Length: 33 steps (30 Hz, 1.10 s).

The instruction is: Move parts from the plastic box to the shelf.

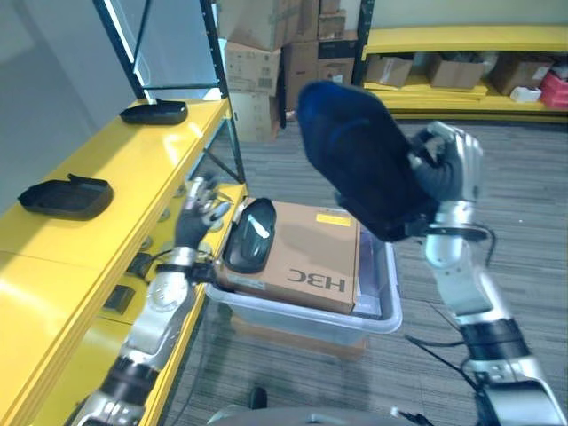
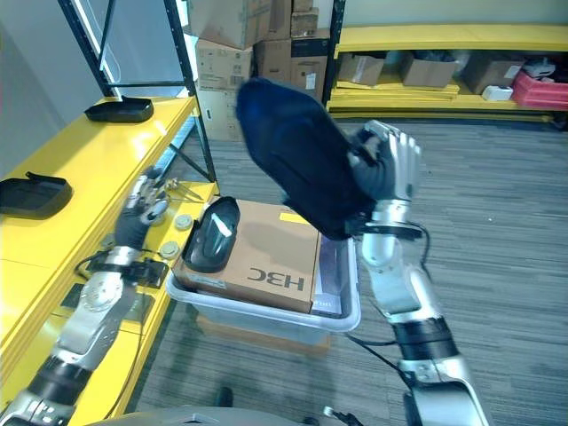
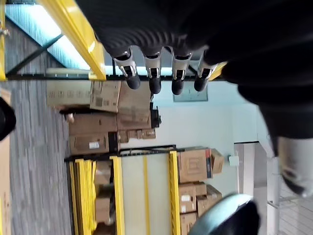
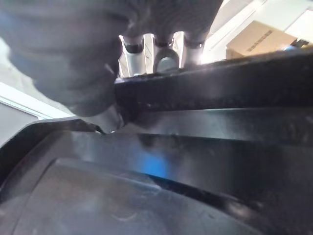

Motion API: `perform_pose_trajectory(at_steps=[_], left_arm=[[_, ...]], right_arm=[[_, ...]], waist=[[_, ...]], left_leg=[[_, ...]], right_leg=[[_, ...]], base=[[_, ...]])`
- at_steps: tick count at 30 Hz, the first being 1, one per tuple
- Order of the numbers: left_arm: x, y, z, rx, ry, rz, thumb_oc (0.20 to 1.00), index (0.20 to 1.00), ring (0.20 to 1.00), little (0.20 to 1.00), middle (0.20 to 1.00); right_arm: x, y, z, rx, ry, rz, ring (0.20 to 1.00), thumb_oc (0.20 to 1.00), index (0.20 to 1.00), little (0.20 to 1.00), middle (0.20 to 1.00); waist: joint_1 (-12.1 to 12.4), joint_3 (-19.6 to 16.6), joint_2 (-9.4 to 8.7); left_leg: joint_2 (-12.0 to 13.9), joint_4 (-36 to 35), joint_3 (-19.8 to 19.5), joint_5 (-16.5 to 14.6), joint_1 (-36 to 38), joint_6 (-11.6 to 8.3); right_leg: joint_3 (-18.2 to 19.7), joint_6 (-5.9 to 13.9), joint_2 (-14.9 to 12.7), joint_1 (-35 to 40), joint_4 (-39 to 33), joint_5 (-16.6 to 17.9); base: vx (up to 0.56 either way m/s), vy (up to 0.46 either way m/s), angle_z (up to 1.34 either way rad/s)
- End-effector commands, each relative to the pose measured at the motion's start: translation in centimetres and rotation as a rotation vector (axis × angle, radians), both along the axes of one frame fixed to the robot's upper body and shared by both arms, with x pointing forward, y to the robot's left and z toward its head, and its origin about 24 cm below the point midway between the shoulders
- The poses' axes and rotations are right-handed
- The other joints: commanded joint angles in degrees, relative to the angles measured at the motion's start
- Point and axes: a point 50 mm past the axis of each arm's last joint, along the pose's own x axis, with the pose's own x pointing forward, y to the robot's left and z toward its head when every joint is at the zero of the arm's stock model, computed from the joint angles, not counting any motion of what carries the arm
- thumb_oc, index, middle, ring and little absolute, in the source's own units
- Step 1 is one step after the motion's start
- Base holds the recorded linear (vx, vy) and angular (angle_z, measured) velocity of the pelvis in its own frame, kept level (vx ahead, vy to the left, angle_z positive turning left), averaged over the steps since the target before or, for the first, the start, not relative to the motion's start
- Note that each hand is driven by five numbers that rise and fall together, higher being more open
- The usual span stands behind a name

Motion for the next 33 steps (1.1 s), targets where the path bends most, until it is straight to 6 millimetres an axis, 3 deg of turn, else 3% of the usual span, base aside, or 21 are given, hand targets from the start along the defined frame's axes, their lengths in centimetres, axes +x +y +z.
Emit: perform_pose_trajectory(at_steps=[1, 6, 15, 23, 28, 31, 32, 33], left_arm=[[1.4, -0.7, 0.5, -0.028, -0.026, 0.010, 1.000, 1.000, 1.000, 1.000, 1.000], [2.0, -2.4, 0.0, -0.082, 0.021, -0.016, 1.000, 1.000, 1.000, 1.000, 1.000], [1.7, -4.1, 1.9, -0.244, -0.013, -0.191, 1.000, 1.000, 1.000, 1.000, 1.000], [1.5, -4.1, 3.8, -0.190, -0.119, -0.223, 1.000, 1.000, 1.000, 1.000, 1.000], [1.2, -3.5, 4.6, -0.151, -0.166, -0.210, 1.000, 1.000, 1.000, 1.000, 1.000], [1.1, -2.9, 4.8, -0.031, -0.209, -0.165, 1.000, 1.000, 1.000, 1.000, 1.000], [1.2, -2.8, 4.7, -0.021, -0.211, -0.156, 0.561, 0.561, 0.561, 0.561, 0.561], [1.2, -2.8, 4.7, -0.021, -0.211, -0.156, 0.294, 0.294, 0.294, 0.294, 0.294]], right_arm=[[-0.1, 2.8, 4.2, 0.019, -0.195, 0.142, 0.200, 0.200, 0.200, 0.200, 0.200], [0.3, 5.3, 3.9, 0.037, -0.162, 0.252, 0.200, 0.200, 0.200, 0.200, 0.200], [0.8, 8.4, 1.6, 0.091, 0.002, 0.464, 0.200, 0.200, 0.200, 0.200, 0.200], [0.1, 10.1, 0.1, 0.051, 0.118, 0.617, 0.200, 0.200, 0.200, 0.200, 0.200], [0.0, 10.3, -0.2, 0.003, 0.138, 0.621, 0.200, 0.200, 0.200, 0.200, 0.200], [-0.7, 10.8, 0.3, 0.005, 0.130, 0.695, 0.200, 0.200, 0.200, 0.200, 0.200], [-0.8, 11.0, 0.4, 0.000, 0.129, 0.709, 0.200, 0.200, 0.200, 0.200, 0.200], [-0.8, 11.0, 0.4, 0.000, 0.129, 0.709, 0.200, 0.200, 0.200, 0.200, 0.200]], waist=[[0.52, -1.65, -3.83], [0.17, -2.11, -3.87], [-0.04, -2.38, -4.14], [0.15, -2.51, -4.62], [0.40, -2.56, -4.79], [0.67, -2.67, -4.85], [0.71, -2.71, -4.86], [0.71, -2.71, -4.86]], left_leg=[[1.80, -0.33, -0.55, -5.74, 2.86, -1.06], [1.95, -0.33, -0.13, -6.07, 3.89, -0.98], [1.89, -0.33, 0.61, -6.43, 4.64, -0.77], [1.59, -0.33, 0.48, -6.49, 4.61, -0.69], [1.55, -0.33, 0.42, -6.59, 4.68, -0.60], [1.42, -0.33, 0.44, -6.67, 4.75, -0.45], [1.41, -0.33, 0.43, -6.67, 4.74, -0.45], [1.41, -0.33, 0.43, -6.67, 4.74, -0.45]], right_leg=[[0.27, 2.20, -3.62, 1.18, 0.29, -2.56], [0.67, 2.08, -3.54, 1.91, 0.29, -2.66], [1.42, 2.12, -3.64, 2.14, 0.27, -2.52], [1.43, 2.16, -3.91, 2.28, 0.17, -2.29], [1.43, 2.21, -3.99, 2.21, 0.20, -2.18], [1.63, 2.21, -4.01, 2.18, 0.26, -2.09], [1.63, 2.22, -4.02, 2.18, 0.25, -2.09], [1.63, 2.22, -4.02, 2.18, 0.25, -2.09]], base=[[0.01, -0.015, -0.07], [0.01, -0.003, -0.09], [0.00, 0.008, -0.04], [0.00, 0.003, -0.01], [0.00, 0.000, 0.00], [0.00, 0.000, 0.00], [0.00, 0.000, 0.00], [0.00, 0.000, 0.00]])
